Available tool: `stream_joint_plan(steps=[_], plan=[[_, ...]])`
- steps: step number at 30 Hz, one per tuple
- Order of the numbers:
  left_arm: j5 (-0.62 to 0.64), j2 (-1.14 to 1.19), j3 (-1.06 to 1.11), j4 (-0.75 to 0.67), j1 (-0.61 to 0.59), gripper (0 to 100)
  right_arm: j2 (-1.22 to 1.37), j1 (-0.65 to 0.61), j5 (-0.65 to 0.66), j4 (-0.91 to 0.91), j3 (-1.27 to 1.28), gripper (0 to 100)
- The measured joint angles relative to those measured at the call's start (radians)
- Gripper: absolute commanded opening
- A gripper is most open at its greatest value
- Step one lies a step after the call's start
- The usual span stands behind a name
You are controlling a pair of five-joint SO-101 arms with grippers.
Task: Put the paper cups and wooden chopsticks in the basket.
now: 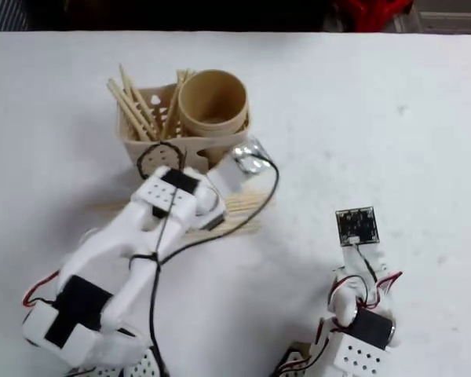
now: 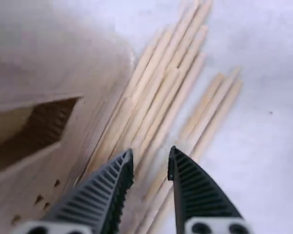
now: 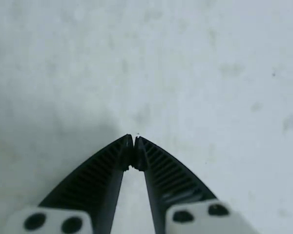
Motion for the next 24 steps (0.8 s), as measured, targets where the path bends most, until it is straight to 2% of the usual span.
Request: stream_joint_plan(steps=[4,13,24], plan=[[-0.023,0.000,0.000,0.000,0.054,13,0.000,0.000,0.000,0.000,0.000,1.8],[-0.040,0.003,0.000,0.012,0.058,13,0.000,0.000,0.000,0.000,0.000,1.8],[-0.060,0.003,0.120,-0.003,0.058,13,0.000,0.000,0.000,0.000,0.000,1.8]])
